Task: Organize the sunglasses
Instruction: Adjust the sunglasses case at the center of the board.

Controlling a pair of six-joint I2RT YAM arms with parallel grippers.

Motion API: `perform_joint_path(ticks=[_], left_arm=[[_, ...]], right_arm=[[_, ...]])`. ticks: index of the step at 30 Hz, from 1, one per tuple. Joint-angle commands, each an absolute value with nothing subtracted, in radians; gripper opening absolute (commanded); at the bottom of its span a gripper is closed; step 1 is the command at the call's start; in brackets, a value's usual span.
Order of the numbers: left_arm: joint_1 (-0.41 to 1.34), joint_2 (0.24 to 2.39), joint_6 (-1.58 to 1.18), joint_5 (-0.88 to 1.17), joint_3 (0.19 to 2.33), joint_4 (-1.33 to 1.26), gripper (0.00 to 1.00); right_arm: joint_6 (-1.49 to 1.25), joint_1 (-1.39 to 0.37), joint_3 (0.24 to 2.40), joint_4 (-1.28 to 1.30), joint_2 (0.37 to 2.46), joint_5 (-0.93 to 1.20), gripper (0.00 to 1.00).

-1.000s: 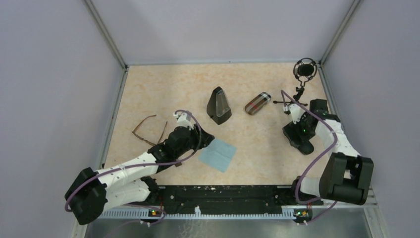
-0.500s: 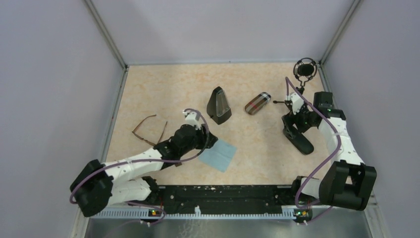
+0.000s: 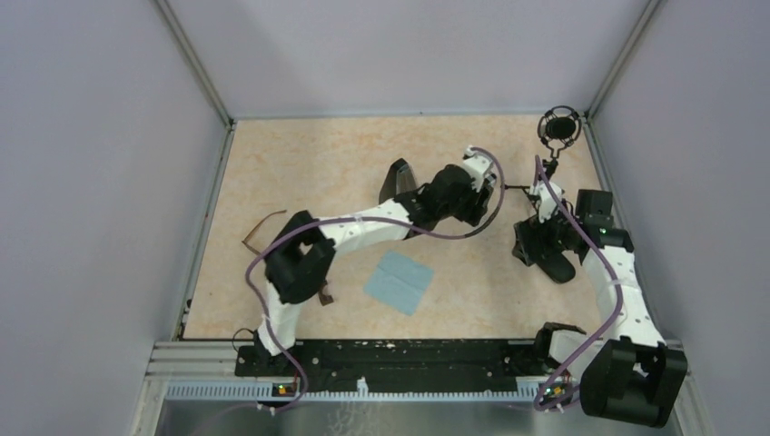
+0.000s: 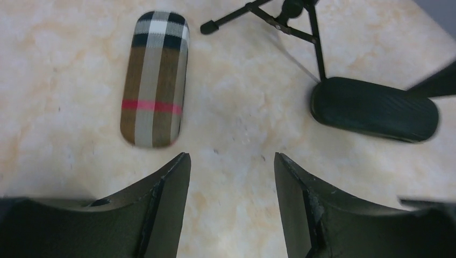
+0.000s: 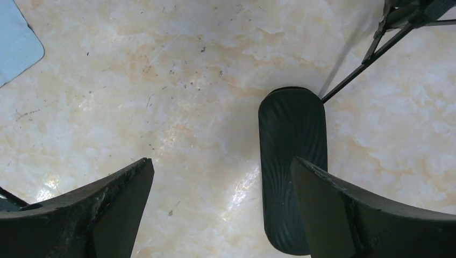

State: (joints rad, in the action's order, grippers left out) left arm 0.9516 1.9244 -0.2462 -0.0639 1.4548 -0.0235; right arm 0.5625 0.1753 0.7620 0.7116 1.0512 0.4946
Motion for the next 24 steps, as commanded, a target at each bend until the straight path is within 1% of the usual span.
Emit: perform_joint_path(ticks=[1, 3, 6, 9, 13, 16, 21, 24], left_arm=[[0.946, 2.142, -0.092, -0.12, 1.7, 0.112, 0.66], [0.944, 2.226, -0.054, -0.141, 1.812, 0.127, 0.69], [0.929, 2.309, -0.036, -0.166, 1.908, 0.133, 0.73], [0.904, 2.34, -0.034, -0.16, 1.934, 0.098, 0.81], [0.877, 2.35, -0.03, -0.134, 1.935, 0.042, 0.85], [0.845, 2.381, -0.049, -0.088, 1.967, 0.037, 0.86], [0.813, 2.414, -0.063, 0.048, 1.998, 0.007, 0.85], [0.807, 2.44, -0.053, 0.049, 2.034, -0.029, 0.86]], right_arm=[[0.505, 0.187, 0.735, 0.647, 0.962, 0.513, 0.99], [0.509, 0.193, 0.733, 0.65, 0.945, 0.516, 0.99], [0.513, 0.202, 0.721, 0.65, 0.933, 0.533, 0.99], [0.519, 0.208, 0.721, 0.65, 0.941, 0.541, 0.98], [0.526, 0.213, 0.723, 0.652, 0.96, 0.553, 0.98], [0.528, 0.215, 0.725, 0.653, 0.967, 0.558, 0.98], [0.532, 0.218, 0.723, 0.657, 0.964, 0.563, 0.97], [0.537, 0.219, 0.721, 0.659, 0.97, 0.57, 0.97]])
